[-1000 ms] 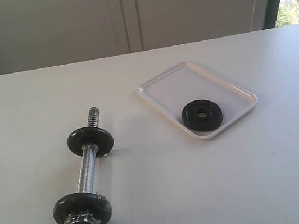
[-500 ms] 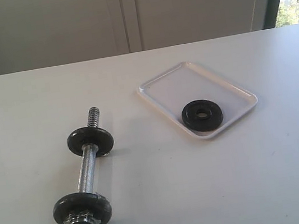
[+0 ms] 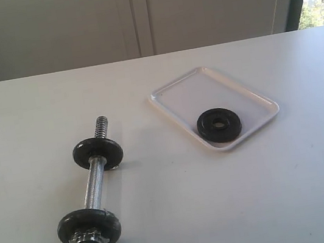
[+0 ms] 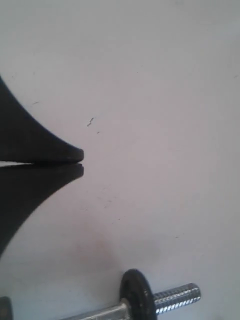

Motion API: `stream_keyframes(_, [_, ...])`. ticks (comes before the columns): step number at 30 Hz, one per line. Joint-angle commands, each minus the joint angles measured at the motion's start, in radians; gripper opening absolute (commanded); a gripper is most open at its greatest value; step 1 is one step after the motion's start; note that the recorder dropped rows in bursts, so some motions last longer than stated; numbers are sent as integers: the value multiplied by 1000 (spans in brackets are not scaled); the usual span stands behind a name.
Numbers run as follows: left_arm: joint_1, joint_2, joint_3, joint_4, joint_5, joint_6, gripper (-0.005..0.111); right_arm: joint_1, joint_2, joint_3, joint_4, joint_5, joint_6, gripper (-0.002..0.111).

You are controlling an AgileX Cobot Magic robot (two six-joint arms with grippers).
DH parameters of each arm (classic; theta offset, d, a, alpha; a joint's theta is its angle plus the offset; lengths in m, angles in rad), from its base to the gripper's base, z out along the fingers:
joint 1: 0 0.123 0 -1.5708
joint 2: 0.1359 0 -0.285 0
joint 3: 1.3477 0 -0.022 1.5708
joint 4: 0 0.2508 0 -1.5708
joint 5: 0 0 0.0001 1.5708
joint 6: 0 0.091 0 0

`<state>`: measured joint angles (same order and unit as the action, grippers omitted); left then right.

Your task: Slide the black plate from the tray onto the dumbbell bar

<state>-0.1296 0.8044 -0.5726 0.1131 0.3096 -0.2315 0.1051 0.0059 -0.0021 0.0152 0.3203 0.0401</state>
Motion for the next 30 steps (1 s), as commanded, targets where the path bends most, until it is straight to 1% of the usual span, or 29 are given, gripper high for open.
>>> stream_keyframes(1, [-66, 89, -57, -15, 94, 44, 0, 4, -6, 2, -8, -9, 2, 0])
stream_keyframes(4, [-102, 158, -103, -24, 130, 52, 0, 4, -6, 2, -8, -9, 2, 0])
stream_keyframes(13, [-253, 368, -203, -49, 124, 44, 0, 4, -6, 2, -8, -9, 2, 0])
stream_keyframes(19, [-364, 510, -317, -89, 83, 44, 0, 4, -6, 2, -8, -9, 2, 0])
stream_keyframes(22, [-417, 580, -395, -89, 78, 7, 0, 4, -6, 2, -8, -9, 2, 0])
stream_keyframes(26, [-464, 666, -497, -89, 114, -28, 0, 4, -6, 2, -8, -9, 2, 0])
stream_keyframes(30, [-472, 733, -576, -83, 216, -56, 0, 4, -6, 2, -8, -9, 2, 0])
